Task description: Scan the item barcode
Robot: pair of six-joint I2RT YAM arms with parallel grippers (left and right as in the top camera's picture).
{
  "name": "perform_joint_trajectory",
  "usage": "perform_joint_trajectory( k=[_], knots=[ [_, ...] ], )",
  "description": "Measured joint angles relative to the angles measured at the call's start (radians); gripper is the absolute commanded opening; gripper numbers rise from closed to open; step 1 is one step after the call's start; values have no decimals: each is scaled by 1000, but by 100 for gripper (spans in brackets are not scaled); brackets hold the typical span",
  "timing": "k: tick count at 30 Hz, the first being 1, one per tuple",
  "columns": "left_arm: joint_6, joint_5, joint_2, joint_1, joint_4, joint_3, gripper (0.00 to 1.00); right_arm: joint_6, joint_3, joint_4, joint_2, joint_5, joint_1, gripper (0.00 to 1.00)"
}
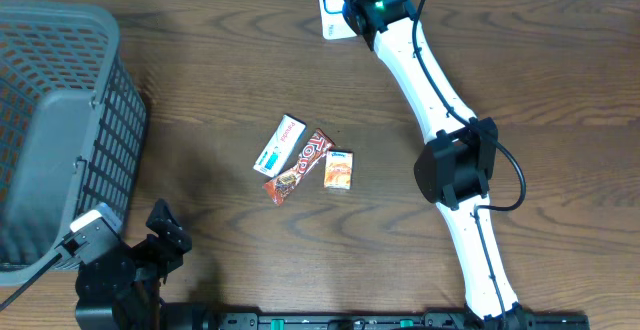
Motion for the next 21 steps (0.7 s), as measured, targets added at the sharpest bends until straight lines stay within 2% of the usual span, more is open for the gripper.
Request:
perform_joint_trajectory(
  k=[6, 12, 16, 21],
  knots=[
    [0, 0, 0, 0, 0, 0, 88, -13, 0, 119, 18, 76, 0, 50],
    [0, 0, 0, 0, 0, 0, 88, -16, 0, 280, 114, 124, -1, 57],
    [0, 0, 0, 0, 0, 0, 88, -20, 0, 339, 180, 142, 0, 53],
    [0, 0, 0, 0, 0, 0, 88, -26, 0, 328, 224, 163, 0, 46]
  ],
)
